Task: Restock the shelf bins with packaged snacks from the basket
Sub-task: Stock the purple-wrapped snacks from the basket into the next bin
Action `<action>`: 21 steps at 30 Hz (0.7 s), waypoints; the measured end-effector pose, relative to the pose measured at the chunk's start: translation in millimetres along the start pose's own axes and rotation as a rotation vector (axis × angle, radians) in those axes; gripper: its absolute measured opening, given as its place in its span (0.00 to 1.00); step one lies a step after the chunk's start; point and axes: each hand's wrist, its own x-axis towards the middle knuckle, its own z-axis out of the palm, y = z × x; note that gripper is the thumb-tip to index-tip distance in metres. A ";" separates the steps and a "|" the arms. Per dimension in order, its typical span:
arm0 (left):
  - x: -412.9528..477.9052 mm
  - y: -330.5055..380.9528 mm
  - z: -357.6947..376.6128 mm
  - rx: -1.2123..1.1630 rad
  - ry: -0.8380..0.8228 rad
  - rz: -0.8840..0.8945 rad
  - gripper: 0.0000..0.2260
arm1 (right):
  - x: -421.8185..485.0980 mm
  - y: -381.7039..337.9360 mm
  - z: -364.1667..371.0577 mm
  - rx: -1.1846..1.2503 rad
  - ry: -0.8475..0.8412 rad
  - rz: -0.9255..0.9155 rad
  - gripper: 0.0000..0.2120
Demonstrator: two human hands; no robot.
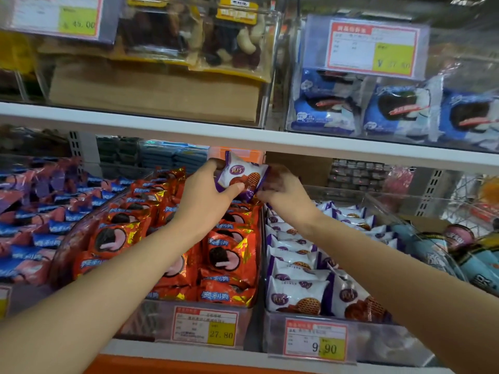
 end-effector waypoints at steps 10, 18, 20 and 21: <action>10.7 19.6 25.1 -0.159 -0.075 0.003 0.13 | -13.1 2.9 -18.8 0.426 -0.061 0.067 0.19; 0.6 2.4 13.3 0.434 -0.490 0.446 0.14 | 5.4 37.2 -54.7 0.131 0.285 0.183 0.19; -2.8 -5.4 7.5 0.443 -0.591 0.523 0.11 | 13.2 49.2 -62.9 -0.035 0.306 0.229 0.21; -4.1 -8.8 6.1 0.409 -0.606 0.530 0.12 | 16.7 53.0 -64.2 -0.075 0.299 0.245 0.21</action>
